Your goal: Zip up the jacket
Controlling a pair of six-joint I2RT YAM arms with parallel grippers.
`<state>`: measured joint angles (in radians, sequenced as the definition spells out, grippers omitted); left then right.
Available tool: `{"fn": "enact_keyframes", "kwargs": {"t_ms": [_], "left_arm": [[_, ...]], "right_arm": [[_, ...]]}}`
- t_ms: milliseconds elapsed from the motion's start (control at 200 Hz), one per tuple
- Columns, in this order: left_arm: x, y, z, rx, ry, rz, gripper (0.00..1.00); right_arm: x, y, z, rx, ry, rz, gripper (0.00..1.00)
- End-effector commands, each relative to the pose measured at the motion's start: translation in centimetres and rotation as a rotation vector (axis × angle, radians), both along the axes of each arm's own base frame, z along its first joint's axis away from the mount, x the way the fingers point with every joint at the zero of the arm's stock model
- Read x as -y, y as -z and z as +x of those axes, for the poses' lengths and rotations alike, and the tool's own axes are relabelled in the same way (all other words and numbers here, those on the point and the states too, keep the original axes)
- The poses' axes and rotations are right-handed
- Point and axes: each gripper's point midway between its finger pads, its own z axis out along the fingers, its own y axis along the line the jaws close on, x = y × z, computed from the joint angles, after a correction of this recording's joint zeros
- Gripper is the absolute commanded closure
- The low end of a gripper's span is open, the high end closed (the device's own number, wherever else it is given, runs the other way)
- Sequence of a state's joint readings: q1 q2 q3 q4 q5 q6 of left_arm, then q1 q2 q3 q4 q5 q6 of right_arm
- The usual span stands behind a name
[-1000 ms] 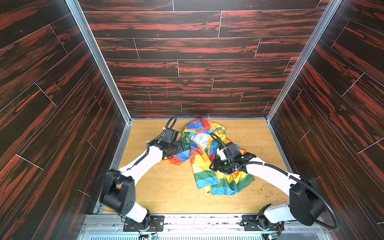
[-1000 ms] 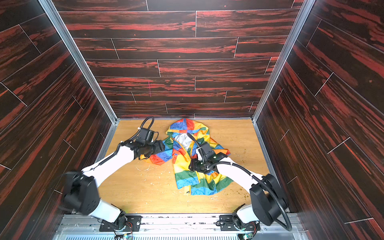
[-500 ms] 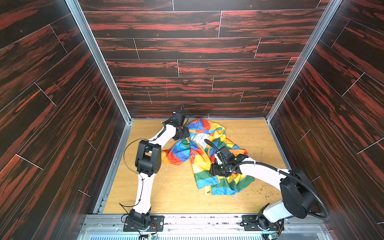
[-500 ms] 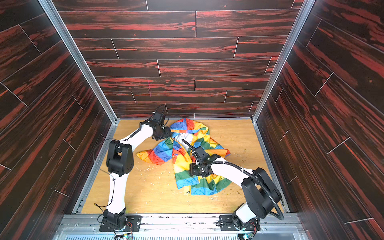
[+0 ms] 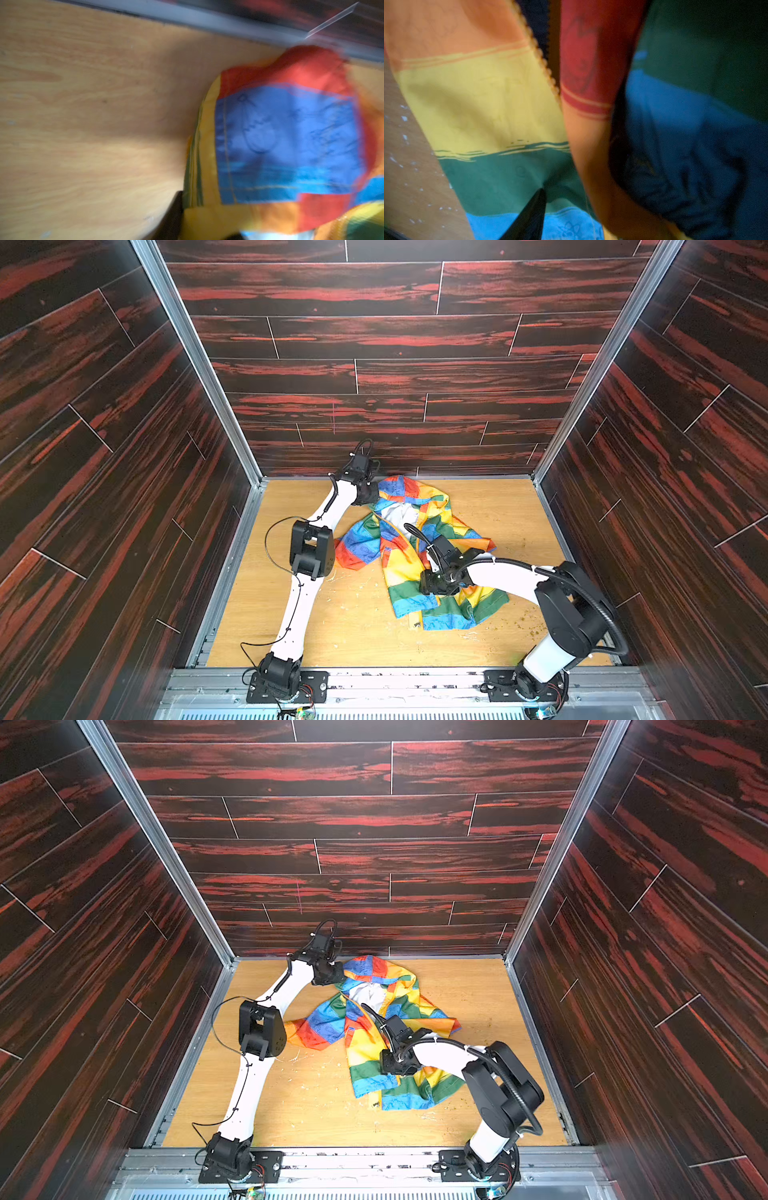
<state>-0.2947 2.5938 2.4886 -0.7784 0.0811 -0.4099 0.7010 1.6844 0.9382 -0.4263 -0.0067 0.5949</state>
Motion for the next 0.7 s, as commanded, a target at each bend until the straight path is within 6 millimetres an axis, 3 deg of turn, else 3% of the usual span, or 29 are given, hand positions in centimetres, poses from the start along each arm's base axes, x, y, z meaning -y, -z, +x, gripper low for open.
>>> {"fn": "enact_keyframes", "kwargs": {"t_ms": [0,85,145,205,291,461,571,696], "left_arm": [[0.6,-1.1,-0.2,-0.013,0.003,-0.050,1.00],[1.1,-3.1,0.3,0.025,-0.015,-0.103,1.00],[1.4,-5.4,0.9,0.068,-0.035,-0.152,1.00],[1.5,-8.0,1.5,0.119,-0.063,-0.212,1.00],[1.6,-12.4,2.5,0.204,-0.105,-0.312,1.00],[2.0,-19.4,4.6,0.349,-0.191,-0.533,1.00],[2.9,-20.9,6.1,0.385,-0.236,-0.699,1.00],[4.5,-19.8,7.7,0.376,-0.289,-0.839,1.00]], "right_arm": [[-0.5,0.3,0.7,0.006,0.003,0.005,0.53],[-0.6,0.0,0.4,0.006,0.003,0.028,0.69],[-0.6,-0.6,0.2,0.013,-0.001,0.042,0.83],[-0.5,-1.3,-0.2,0.025,-0.008,0.057,0.92],[-0.4,-2.4,-0.6,0.046,-0.024,0.076,1.00],[-0.9,-4.5,-1.4,0.074,-0.078,0.141,1.00],[-2.2,-5.9,-2.3,0.074,-0.139,0.207,1.00],[-3.5,-6.7,-3.5,0.075,-0.206,0.248,1.00]]}}
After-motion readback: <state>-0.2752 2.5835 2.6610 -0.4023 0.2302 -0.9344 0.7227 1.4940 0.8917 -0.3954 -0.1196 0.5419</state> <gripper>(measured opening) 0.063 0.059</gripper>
